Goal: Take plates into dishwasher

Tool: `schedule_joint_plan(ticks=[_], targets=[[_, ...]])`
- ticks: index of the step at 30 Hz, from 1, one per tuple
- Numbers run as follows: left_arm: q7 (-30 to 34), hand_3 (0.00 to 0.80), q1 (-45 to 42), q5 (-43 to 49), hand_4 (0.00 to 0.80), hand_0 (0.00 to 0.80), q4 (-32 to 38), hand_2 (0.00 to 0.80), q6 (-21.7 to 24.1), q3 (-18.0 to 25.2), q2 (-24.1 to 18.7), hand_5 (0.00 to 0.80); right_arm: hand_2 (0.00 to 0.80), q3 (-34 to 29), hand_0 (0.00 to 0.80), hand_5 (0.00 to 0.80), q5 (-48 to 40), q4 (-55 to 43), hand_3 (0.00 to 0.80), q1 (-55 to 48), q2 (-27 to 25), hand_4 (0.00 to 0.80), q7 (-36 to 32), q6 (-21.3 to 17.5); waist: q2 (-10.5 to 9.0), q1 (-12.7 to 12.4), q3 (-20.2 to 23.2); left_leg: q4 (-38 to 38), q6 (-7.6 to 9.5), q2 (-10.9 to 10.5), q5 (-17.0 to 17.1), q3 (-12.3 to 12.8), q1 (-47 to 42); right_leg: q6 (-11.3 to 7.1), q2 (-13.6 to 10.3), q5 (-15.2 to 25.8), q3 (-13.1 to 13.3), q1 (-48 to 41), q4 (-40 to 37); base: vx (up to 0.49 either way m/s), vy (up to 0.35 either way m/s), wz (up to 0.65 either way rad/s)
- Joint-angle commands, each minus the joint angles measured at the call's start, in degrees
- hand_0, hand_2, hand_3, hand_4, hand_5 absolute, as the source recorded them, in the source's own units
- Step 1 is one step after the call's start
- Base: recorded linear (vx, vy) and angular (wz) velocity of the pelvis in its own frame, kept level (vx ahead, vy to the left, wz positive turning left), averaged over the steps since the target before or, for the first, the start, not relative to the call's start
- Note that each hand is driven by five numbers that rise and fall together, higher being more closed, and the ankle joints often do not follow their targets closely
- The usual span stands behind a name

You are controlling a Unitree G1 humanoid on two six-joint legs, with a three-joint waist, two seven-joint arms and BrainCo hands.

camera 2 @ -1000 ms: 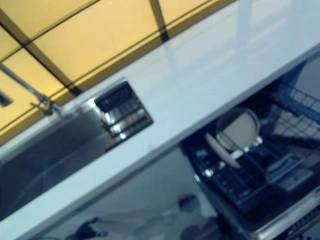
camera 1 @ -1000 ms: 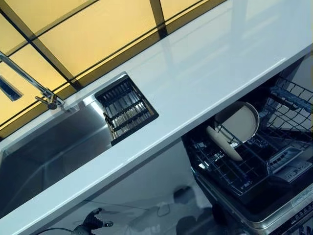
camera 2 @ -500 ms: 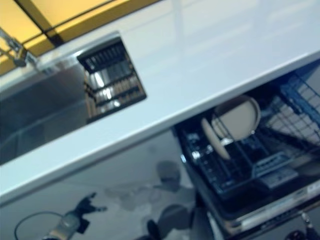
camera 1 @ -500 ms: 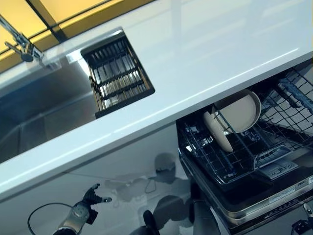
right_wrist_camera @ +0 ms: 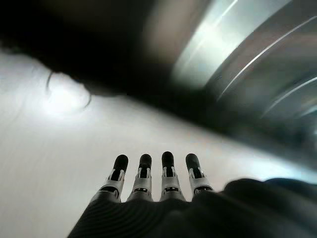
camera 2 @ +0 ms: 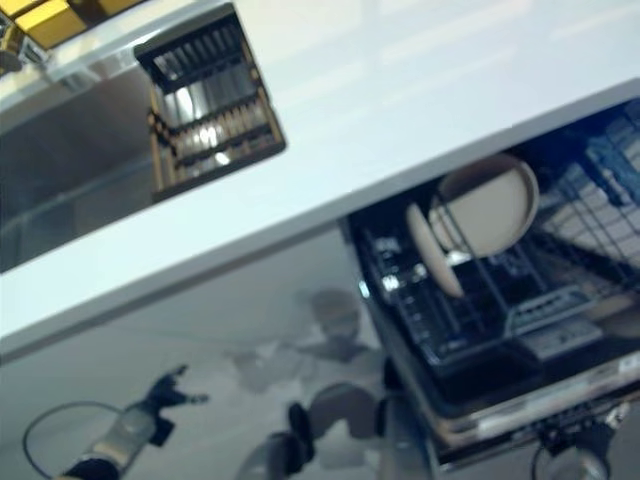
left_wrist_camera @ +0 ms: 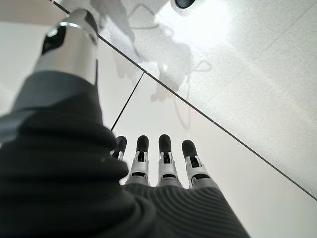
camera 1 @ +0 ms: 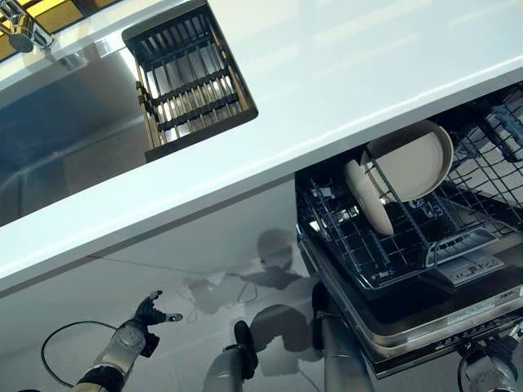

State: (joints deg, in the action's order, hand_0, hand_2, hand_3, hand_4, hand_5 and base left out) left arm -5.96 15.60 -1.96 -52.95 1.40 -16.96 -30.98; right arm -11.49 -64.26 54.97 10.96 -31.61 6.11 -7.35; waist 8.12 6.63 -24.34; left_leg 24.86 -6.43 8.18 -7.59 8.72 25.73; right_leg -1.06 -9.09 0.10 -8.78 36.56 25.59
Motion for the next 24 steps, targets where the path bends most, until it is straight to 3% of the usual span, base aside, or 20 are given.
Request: schedule_joint_plan(ticks=[1, 3, 5, 10, 13, 24], targets=[[-2.1, 0.0, -1.7, -0.7, 0.0, 0.0, 0.4, 0.0, 0.8, 1.4, -1.5, 0.0, 0.0, 1.5, 0.0, 0.0, -9.2, -8.1, 0.0, 7.5, 4.8, 0.0, -11.3, -4.5, -0.19, -2.5, 2.2, 3.0, 5.6, -3.5, 3.5, 1.5, 4.5, -0.57, -0.9, -6.9, 0.6, -1.9, 8.1, -0.06, 0.073, -0.01], [-2.6, 0.0, -1.9, -1.1, 0.0, 0.0, 0.1, 0.0, 1.1, 1.1, -0.6, 0.0, 0.0, 0.9, 0.0, 0.0, -15.2, -10.2, 0.0, 8.1, 6.0, 0.0, -16.2, -4.2, 0.38, -2.1, 2.4, 2.5, 5.41, -3.7, 3.8, 1.6, 4.3, -0.64, -1.0, -6.9, 0.9, -1.7, 8.0, -0.021, 0.106, -0.12], [-2.8, 0.0, -2.2, -2.0, 0.0, 0.0, -0.7, 0.0, 1.9, 0.1, 0.6, 0.0, 0.0, -0.4, 0.0, 0.0, -26.8, -12.3, 0.0, 9.3, 7.1, 0.0, -24.6, -0.9, 1.5, -1.7, 2.7, 1.8, 5.06, -4.1, 4.2, 1.8, 3.8, -0.86, -1.3, -6.8, 1.4, -1.6, 7.7, 0.028, 0.117, -0.2], [-2.7, 0.0, -2.4, -3.3, 0.0, 0.0, -2.3, 0.0, 3.2, -2.0, 2.2, 0.0, 0.0, -1.4, 0.0, 0.0, -35.1, -14.3, 0.0, 13.4, 5.8, 0.0, -31.8, 5.8, 3.41, -1.5, 3.3, 0.2, 4.53, -4.9, 5.0, 1.8, 2.4, -1.16, -2.2, -6.6, 1.9, -2.1, 7.0, 0.044, 0.094, -0.04], [-2.4, 0.0, -2.5, -3.8, 0.0, 0.0, -3.1, 0.0, 3.7, -2.8, 2.9, 0.0, 0.0, -1.5, 0.0, 0.0, -34.8, -15.1, 0.0, 15.6, 5.1, 0.0, -33.7, 8.9, 4.12, -1.7, 3.7, -0.5, 4.21, -5.2, 5.4, 1.9, 1.6, -1.29, -2.7, -6.7, 1.8, -2.6, 6.7, 0.068, 0.083, -0.12], [-1.1, 0.0, -3.0, -3.1, 0.0, 0.0, -2.6, 0.0, 3.6, -4.1, 3.8, 0.0, 0.0, 0.1, 0.0, 0.0, -27.4, -15.7, 0.0, 20.2, 3.2, 0.0, -33.9, 11.5, 4.51, -3.3, 4.6, -2.2, 3.88, -6.2, 6.6, 0.8, -0.6, -1.55, -4.0, -6.0, 0.8, -5.6, 5.2, 0.07, 0.042, -0.02]])
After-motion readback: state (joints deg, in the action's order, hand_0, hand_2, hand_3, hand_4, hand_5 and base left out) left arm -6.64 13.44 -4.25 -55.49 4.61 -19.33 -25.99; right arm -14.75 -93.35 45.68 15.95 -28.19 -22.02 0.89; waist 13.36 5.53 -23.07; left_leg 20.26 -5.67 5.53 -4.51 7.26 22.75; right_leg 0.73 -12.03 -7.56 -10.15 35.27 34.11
